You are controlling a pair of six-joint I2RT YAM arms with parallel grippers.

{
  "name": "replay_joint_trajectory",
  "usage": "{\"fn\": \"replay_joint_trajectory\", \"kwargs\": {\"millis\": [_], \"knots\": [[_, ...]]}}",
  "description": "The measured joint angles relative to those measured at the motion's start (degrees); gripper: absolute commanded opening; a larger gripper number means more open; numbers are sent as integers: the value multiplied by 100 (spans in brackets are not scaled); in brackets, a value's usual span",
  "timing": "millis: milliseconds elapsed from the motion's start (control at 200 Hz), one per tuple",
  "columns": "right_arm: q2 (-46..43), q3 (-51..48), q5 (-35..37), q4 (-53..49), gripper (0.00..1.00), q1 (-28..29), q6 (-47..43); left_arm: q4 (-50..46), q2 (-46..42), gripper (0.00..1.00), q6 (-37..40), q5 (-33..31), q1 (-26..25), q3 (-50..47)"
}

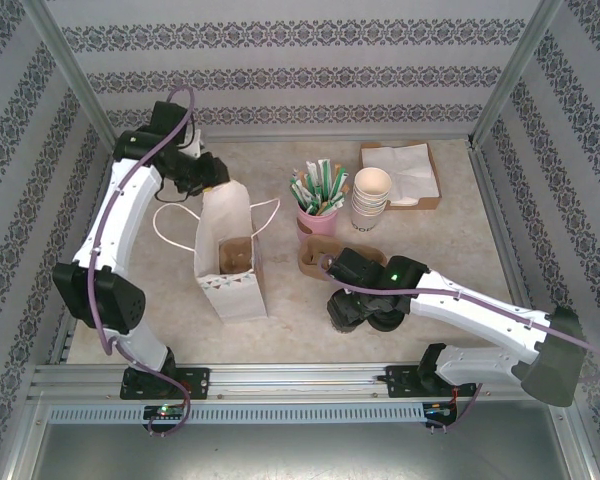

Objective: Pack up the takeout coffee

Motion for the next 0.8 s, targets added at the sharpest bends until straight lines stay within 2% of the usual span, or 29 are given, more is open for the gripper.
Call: {"fn": "replay_joint_trajectory", "kwargs": {"millis": [45,115,210,240,300,395,490,684,799], "knots": [[-7,0,0,0,60,0,0,-79,142,68,83,68,0,304],[-24,0,-2,-4,60,0,0,-293,341,72,273,52,0,870],[-61,0,0,-26,60,0,0,-654,501,79,476,-306,0,1718],[-66,0,0,-33,60,0,0,-748,498,90,533,-485,0,1904],[-66,0,-2,-52,60,0,0,-876,382,100,634,-922,0,2133],[-66,0,-2,-61,60,0,0,-994,-17,100,664,-1572,0,2035],[-66,0,-2,-63,60,0,0,-1029,-697,98,634,-2015,0,1545],[-63,0,0,-63,60,0,0,-1062,-2629,89,302,-2238,0,-267],[-63,0,-2,-85,60,0,-2,-1062,-3512,86,-39,-2144,0,-1150]]}}
